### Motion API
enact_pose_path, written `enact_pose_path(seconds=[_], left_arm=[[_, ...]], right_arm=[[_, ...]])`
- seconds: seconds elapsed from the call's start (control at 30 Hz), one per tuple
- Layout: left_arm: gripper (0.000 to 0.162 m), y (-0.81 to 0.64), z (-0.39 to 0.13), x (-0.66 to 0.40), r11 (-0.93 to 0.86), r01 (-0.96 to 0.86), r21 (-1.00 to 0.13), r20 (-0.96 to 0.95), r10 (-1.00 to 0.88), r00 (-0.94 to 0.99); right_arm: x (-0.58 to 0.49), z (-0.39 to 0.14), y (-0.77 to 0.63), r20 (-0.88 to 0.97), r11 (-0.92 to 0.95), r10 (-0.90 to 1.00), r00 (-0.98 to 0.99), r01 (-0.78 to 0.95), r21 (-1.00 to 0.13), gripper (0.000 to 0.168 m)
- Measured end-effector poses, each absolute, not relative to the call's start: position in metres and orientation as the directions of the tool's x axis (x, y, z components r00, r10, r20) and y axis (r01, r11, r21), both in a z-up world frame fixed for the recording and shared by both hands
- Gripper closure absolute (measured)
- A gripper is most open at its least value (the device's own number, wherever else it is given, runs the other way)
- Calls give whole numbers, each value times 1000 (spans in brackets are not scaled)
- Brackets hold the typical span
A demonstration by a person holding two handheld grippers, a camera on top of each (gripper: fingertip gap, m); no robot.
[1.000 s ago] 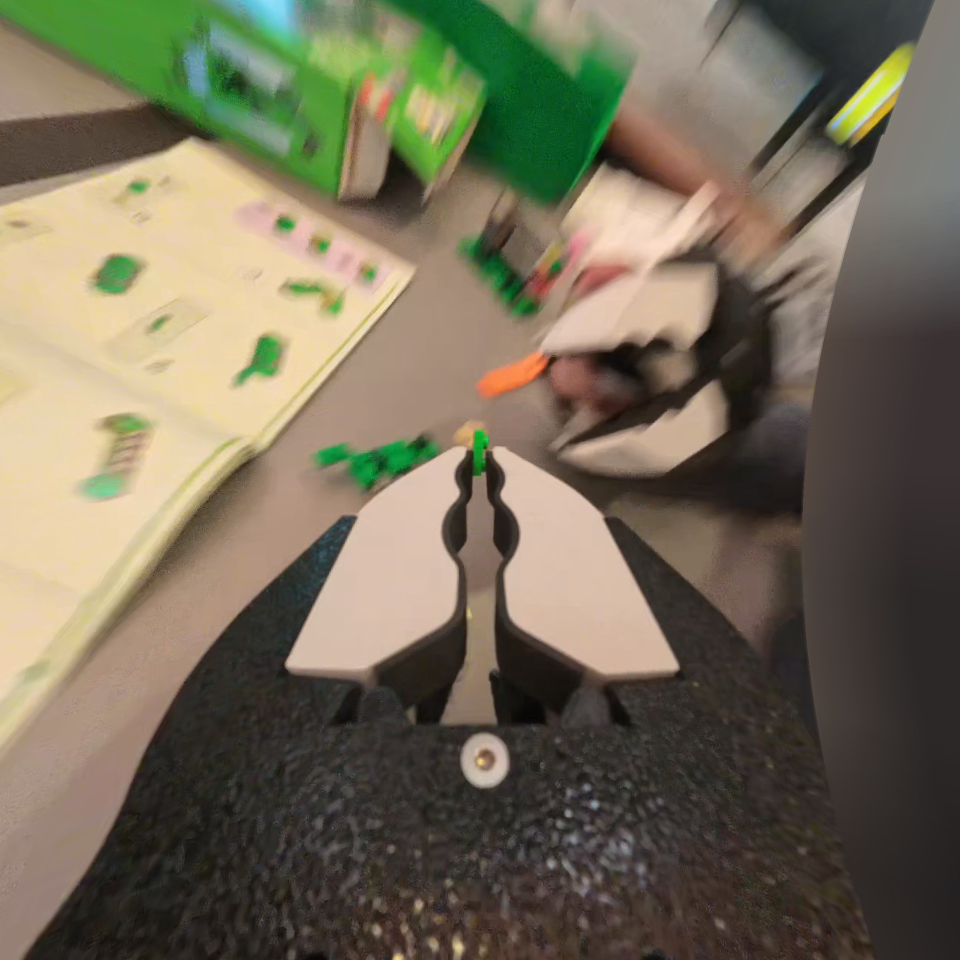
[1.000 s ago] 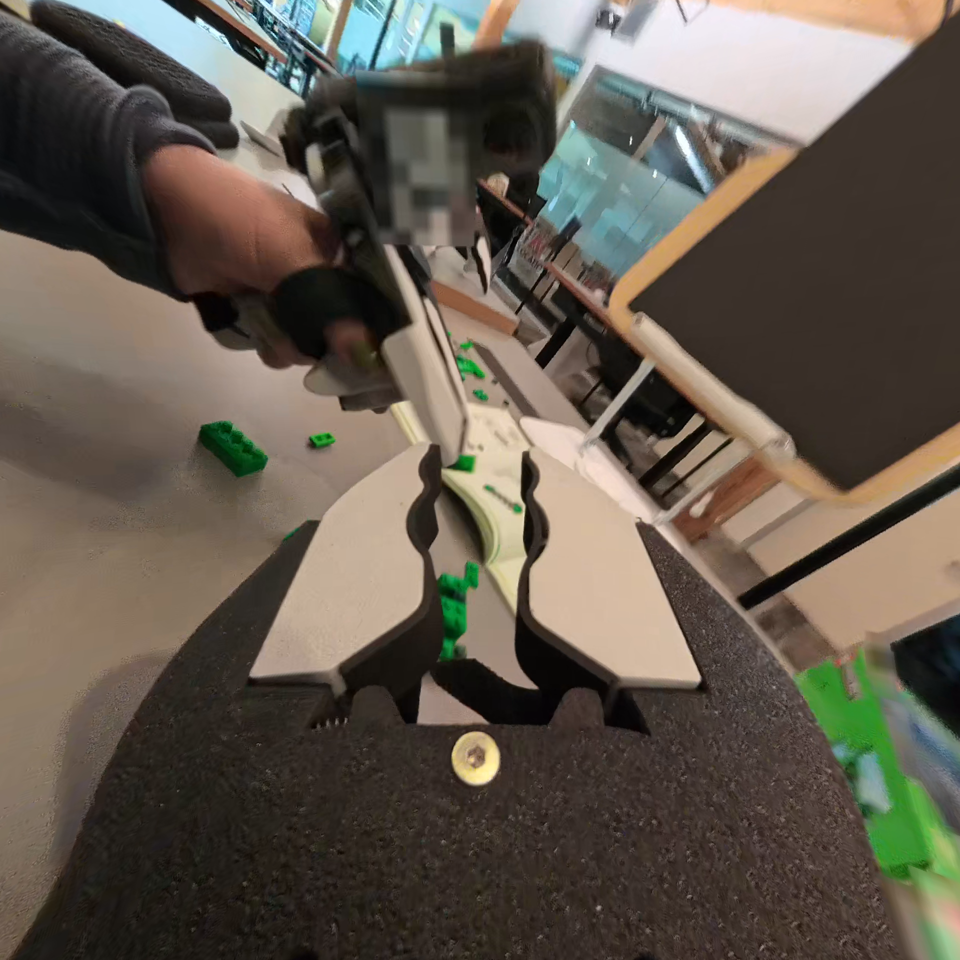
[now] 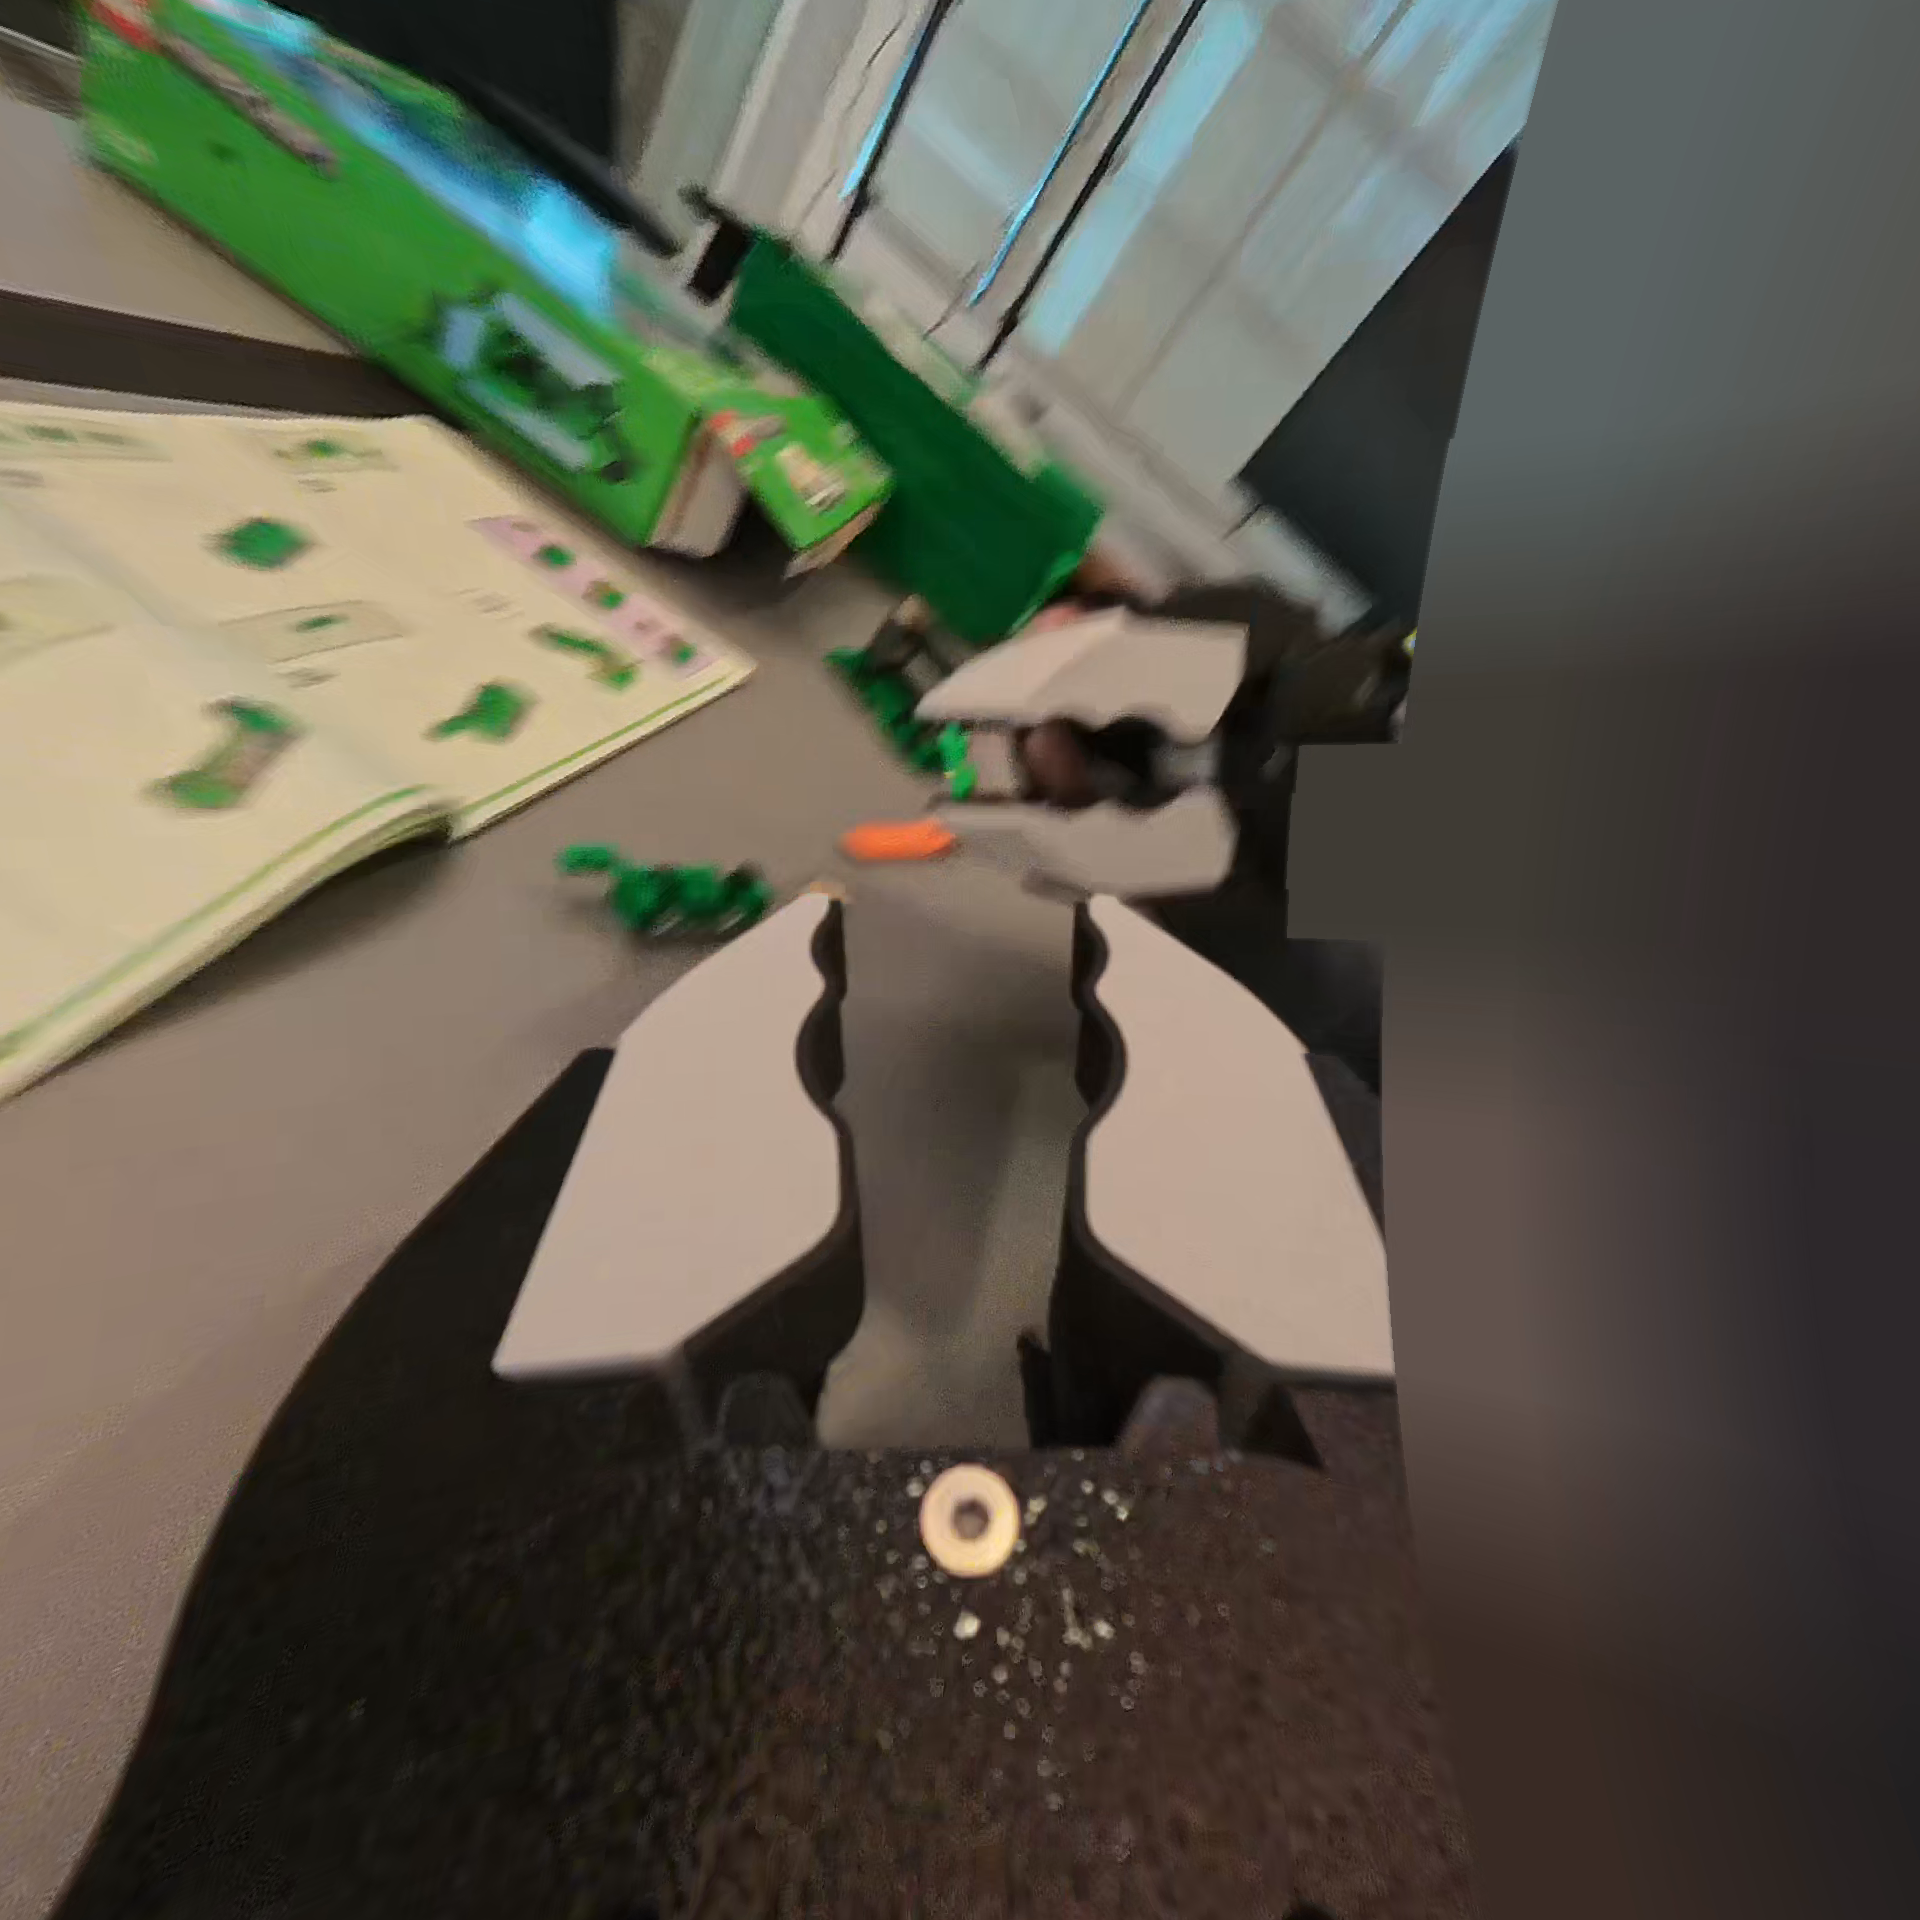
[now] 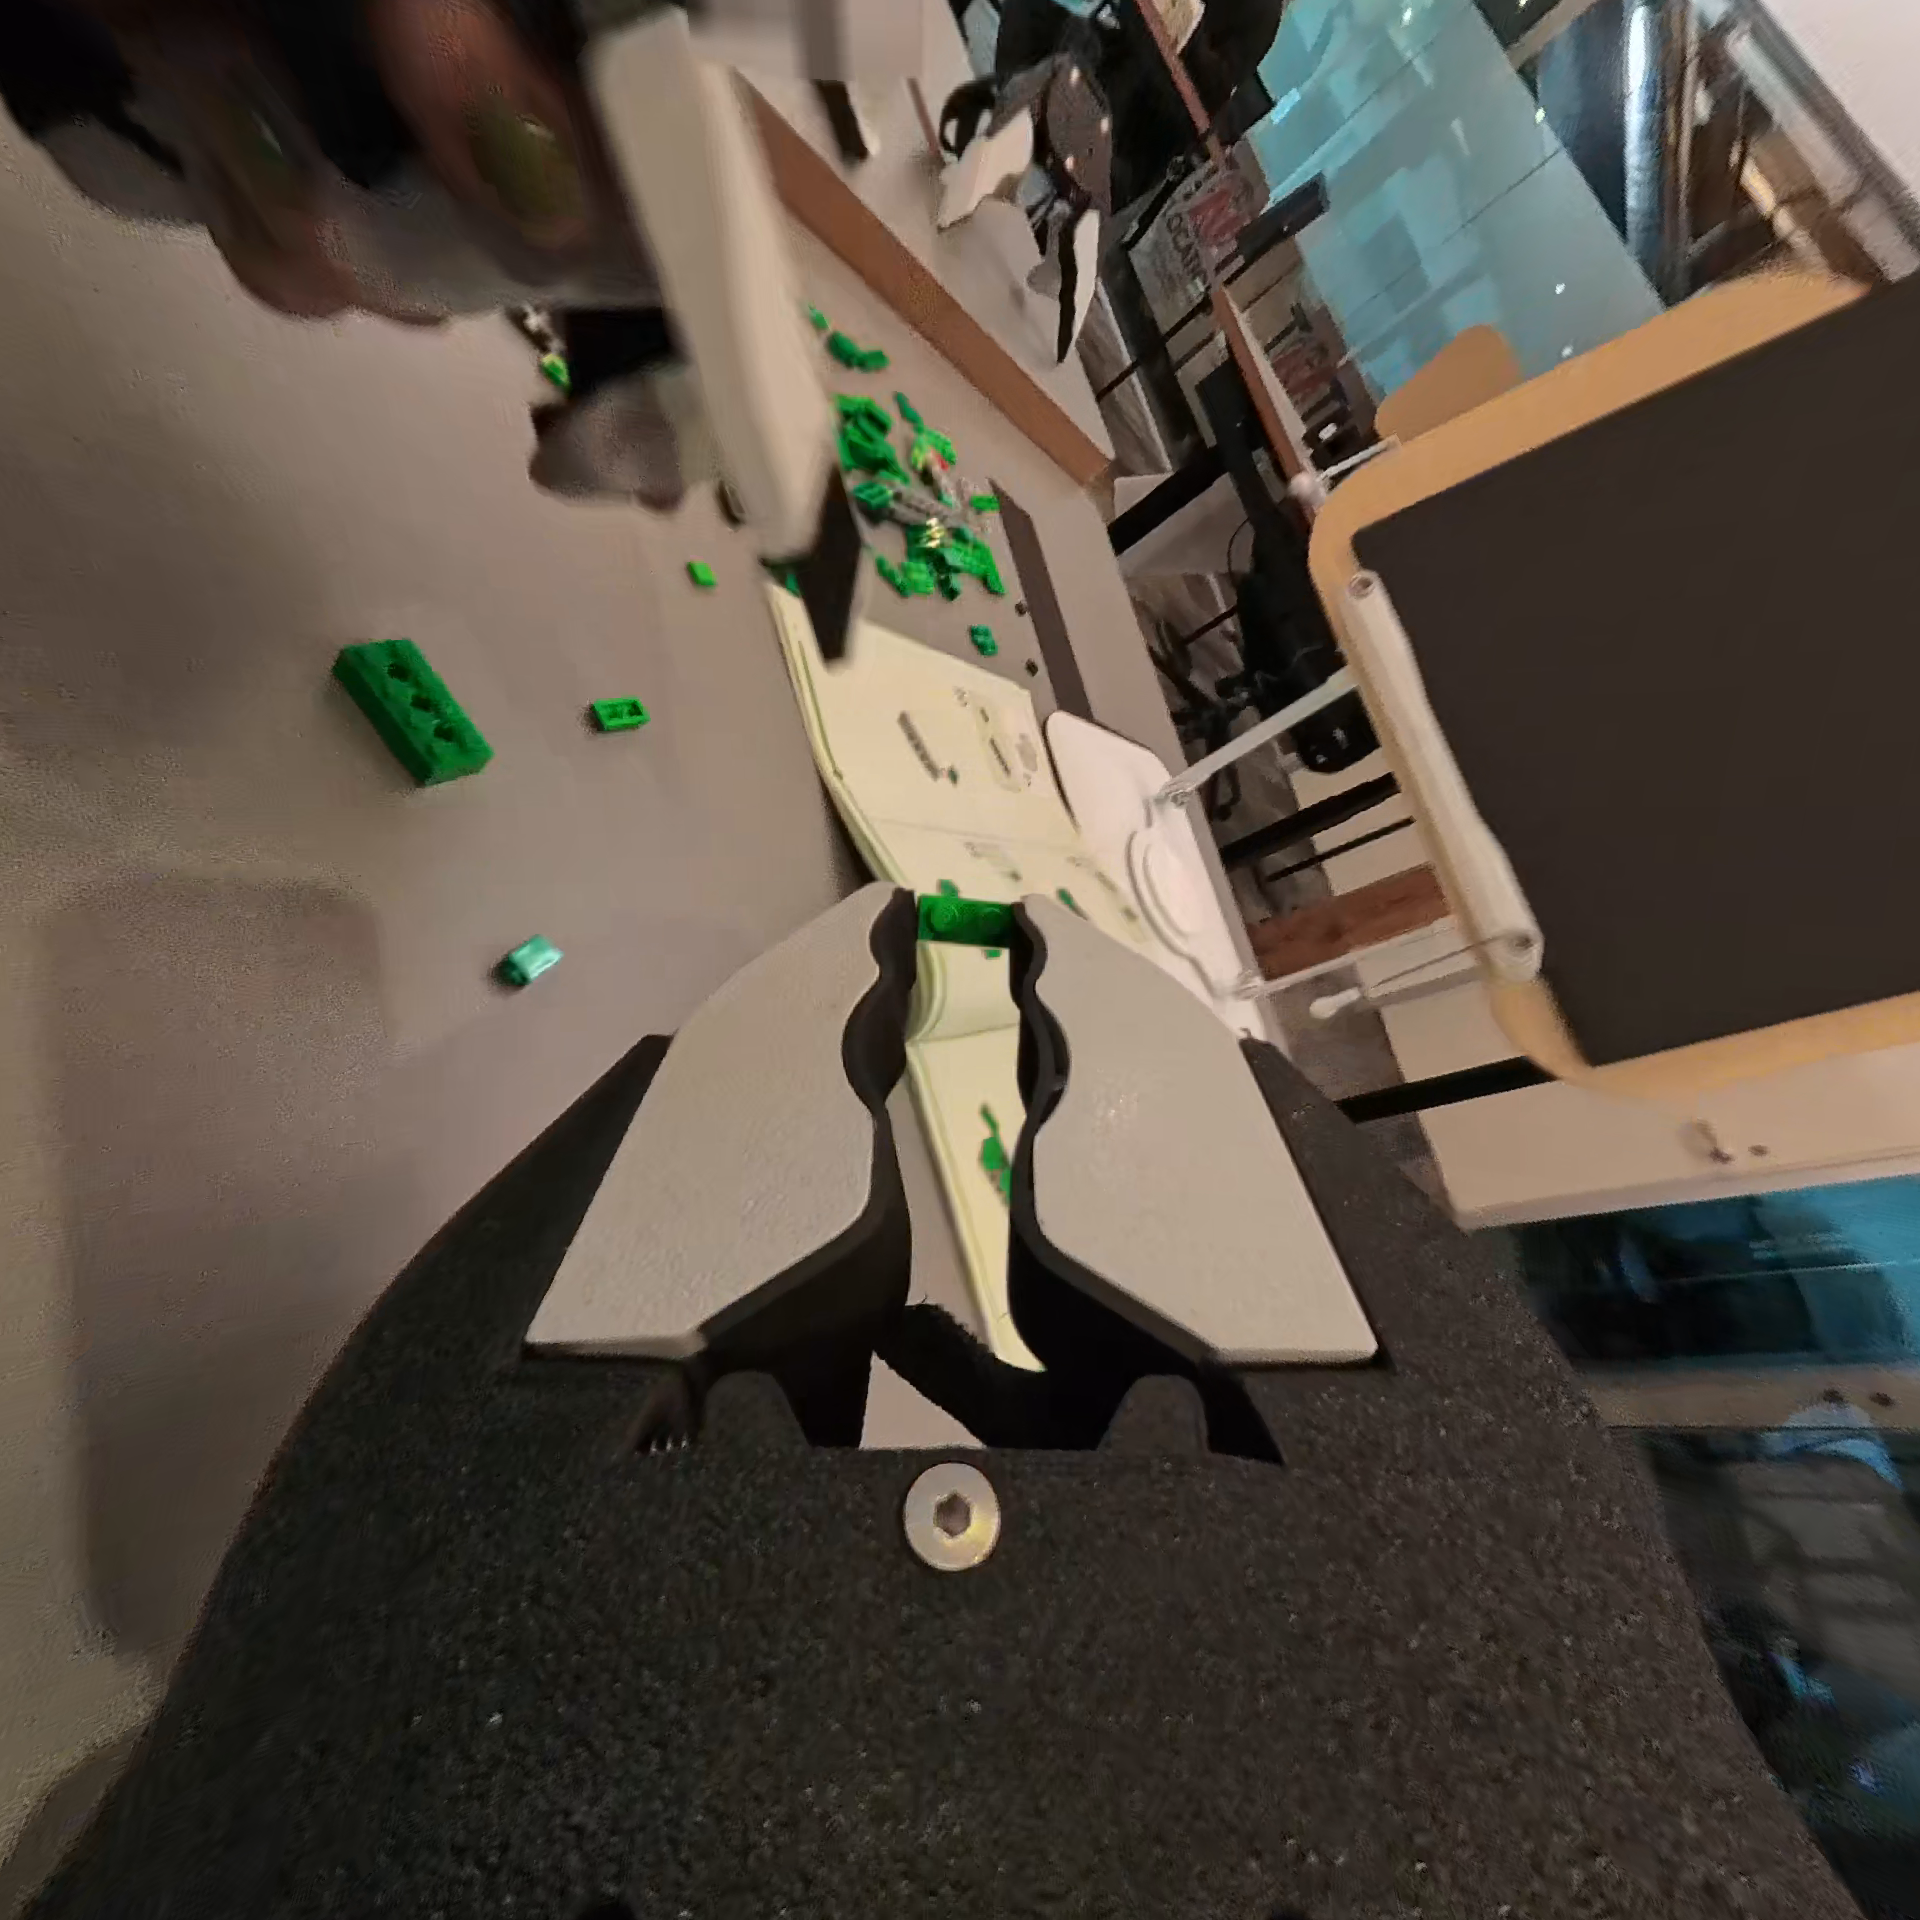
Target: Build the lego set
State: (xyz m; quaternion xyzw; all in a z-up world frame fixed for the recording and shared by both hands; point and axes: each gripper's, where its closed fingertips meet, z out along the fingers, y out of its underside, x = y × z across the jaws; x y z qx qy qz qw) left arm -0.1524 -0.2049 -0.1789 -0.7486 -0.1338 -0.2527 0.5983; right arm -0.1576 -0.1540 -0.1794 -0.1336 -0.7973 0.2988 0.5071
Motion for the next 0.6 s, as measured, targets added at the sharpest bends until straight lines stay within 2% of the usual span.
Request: enact_pose_path(seconds=[0.07, 0.13, 0.2, 0.4, 0.5, 0.6], left_arm=[[118, -227, -212, -155, -397, 319, -860, 345, 6, 939], [116, -242, -239, -152, -540, 174, -823, 190, 25, 981], [114, -248, -257, -146, -626, 91, -774, 120, -3, 993], [125, -252, -289, -147, -748, -15, -664, 13, -31, 999], [133, -248, -287, -147, -748, -67, -661, -47, -47, 998], [131, -247, -289, -146, -765, -65, -641, -54, -40, 998]], right_arm=[[-152, -190, -151, 687, 760, 537, -489, -73, -646, 152], [-146, -201, -152, 644, 732, 556, -525, -58, -679, 152], [-142, -211, -155, 602, 707, 571, -558, -40, -707, 152], [-135, -220, -162, 564, 682, 572, -595, -36, -730, 152], [-135, -219, -160, 546, 668, 583, -602, -26, -743, 152], [-136, -220, -156, 527, 661, 597, -604, -1, -750, 152]])
